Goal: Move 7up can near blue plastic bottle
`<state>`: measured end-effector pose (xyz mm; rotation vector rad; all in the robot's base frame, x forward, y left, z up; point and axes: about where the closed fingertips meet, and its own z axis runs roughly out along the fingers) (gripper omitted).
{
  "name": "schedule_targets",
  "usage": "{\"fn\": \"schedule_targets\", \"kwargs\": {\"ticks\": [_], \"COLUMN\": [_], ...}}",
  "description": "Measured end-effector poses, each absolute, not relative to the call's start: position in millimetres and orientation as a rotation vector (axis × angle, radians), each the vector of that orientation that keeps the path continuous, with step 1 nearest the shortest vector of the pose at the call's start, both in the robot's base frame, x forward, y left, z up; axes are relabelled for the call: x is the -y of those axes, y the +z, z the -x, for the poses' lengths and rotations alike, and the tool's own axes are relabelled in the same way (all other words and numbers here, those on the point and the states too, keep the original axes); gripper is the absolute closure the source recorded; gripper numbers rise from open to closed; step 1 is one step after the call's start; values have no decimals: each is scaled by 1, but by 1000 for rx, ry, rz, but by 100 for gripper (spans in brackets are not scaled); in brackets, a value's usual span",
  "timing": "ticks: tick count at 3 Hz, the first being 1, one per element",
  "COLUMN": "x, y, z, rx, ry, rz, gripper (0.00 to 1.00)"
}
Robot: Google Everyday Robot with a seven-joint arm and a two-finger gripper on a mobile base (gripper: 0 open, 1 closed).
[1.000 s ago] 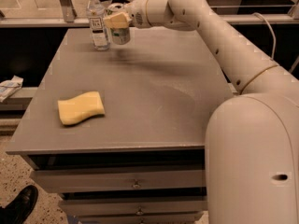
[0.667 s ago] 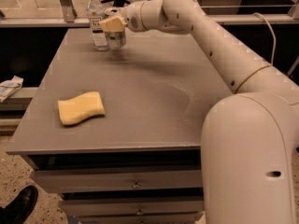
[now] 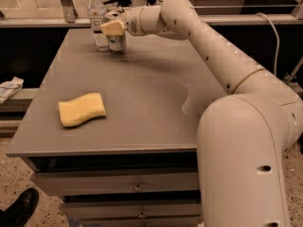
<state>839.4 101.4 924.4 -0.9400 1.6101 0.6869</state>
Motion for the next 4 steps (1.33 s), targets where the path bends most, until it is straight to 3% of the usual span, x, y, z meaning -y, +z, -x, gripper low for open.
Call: {"fn": "schedule_targets", "kwargs": {"ticks": [1, 2, 3, 4], "x": [-98, -94, -88, -51], "y": [917, 911, 909, 908], "z": [-843, -842, -839, -833], "rx": [-1619, -1621, -1614, -1598], "ry": [680, 687, 704, 779], "rz": [935, 939, 945, 910], "gripper": [30, 1, 0, 0]}}
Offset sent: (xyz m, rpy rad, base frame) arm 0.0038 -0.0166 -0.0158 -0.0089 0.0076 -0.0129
